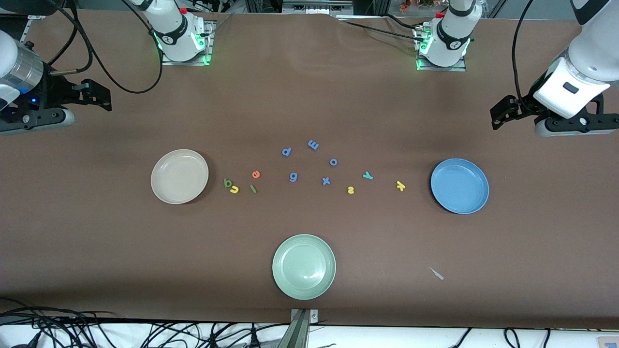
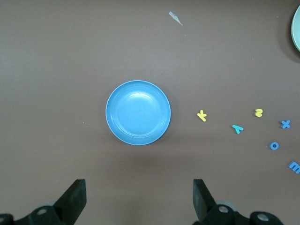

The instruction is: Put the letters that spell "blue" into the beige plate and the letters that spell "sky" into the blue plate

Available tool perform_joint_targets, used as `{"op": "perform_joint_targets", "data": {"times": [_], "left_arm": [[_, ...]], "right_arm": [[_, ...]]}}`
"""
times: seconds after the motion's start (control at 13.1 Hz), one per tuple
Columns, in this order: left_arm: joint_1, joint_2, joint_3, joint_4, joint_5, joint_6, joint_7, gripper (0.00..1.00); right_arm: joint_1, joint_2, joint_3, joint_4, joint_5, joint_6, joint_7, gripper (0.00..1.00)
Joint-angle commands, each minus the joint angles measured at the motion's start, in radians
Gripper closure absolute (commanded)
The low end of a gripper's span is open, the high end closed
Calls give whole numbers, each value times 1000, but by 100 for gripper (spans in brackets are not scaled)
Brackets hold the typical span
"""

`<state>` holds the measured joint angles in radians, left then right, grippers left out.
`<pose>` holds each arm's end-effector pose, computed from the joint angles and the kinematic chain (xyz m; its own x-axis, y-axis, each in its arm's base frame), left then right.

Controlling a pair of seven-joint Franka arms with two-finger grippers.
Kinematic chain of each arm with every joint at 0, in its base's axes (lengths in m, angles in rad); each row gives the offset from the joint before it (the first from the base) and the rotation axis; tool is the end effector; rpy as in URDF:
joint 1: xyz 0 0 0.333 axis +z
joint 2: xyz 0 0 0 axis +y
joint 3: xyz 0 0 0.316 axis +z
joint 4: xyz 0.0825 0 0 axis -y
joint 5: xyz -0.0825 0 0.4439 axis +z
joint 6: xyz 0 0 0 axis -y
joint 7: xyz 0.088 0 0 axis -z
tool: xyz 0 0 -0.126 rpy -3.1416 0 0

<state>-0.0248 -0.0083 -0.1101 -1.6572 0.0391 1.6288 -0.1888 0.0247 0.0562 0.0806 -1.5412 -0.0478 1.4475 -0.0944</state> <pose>0.6094 -0.0782 0.5696 0.9986 0.0515 -0.0124 0.0509 -0.9978 -0.0430 0.6116 0.0569 0.5770 0.9695 0.1918 -0.1525 0.1984 -0.9797 0.0290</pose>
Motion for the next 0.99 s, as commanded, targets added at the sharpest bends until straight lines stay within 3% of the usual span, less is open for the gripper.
{"op": "perform_joint_targets", "data": {"times": [0.0,0.92], "left_arm": [[9,-15,-8,5,-10,-21,23,0],[9,-13,-8,11,-10,-21,23,0]], "right_arm": [[1,10,-7,30,14,-19,-12,0],[1,8,-4,30,5,-18,22,0]]}}
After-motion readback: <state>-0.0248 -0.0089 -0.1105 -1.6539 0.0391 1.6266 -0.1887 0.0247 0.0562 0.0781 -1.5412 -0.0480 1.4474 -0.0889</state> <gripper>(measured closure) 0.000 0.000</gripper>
